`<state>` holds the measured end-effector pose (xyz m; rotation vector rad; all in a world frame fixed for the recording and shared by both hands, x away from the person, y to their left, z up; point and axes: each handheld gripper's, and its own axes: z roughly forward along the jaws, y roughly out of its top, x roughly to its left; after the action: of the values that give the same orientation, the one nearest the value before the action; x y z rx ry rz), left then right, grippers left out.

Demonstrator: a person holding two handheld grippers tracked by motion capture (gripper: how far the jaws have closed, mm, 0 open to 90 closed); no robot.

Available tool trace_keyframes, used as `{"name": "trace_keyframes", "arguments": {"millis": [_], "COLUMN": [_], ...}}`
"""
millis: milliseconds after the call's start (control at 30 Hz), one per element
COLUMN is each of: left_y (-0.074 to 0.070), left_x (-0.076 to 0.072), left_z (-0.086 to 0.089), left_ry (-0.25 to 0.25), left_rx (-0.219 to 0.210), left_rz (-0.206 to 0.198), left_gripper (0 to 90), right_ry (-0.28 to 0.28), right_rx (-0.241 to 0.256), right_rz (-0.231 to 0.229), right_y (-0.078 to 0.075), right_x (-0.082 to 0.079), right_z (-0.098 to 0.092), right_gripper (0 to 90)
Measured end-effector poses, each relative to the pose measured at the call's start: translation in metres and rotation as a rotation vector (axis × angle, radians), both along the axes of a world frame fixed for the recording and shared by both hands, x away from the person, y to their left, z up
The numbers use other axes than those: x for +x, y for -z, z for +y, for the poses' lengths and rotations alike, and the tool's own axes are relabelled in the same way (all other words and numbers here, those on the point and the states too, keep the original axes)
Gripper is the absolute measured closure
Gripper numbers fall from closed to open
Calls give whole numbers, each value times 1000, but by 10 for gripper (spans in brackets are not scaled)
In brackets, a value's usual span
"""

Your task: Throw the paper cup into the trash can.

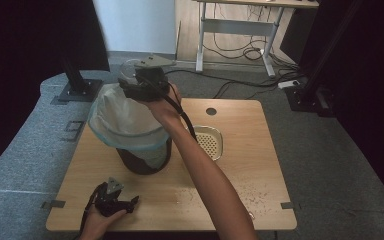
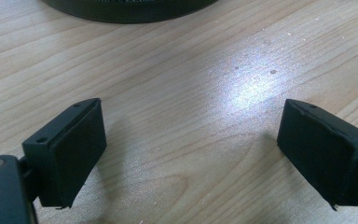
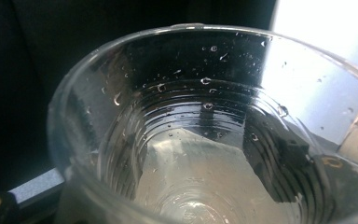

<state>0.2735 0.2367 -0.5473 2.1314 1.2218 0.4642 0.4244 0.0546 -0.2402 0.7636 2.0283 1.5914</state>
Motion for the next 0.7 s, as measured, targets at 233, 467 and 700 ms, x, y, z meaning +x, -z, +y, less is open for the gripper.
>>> {"name": "trace_keyframes", "arguments": {"millis": [233,467,700], "left_y": [0,0,0], "left_x": [0,0,0], "left_z": [0,0,0], "left_ry": [2,5,6], "left_rx": [-1,-1,-1], "left_rz": [0,0,0], "left_gripper": [74,74,74], "right_ry": [-3,55,52], "right_rx": [-1,-56,-41], "right_rz": [47,81,67], "right_y": [4,13,17], "right_x": [7,9,1], "right_z": [15,8,-14], "right_gripper": [238,138,172]}}
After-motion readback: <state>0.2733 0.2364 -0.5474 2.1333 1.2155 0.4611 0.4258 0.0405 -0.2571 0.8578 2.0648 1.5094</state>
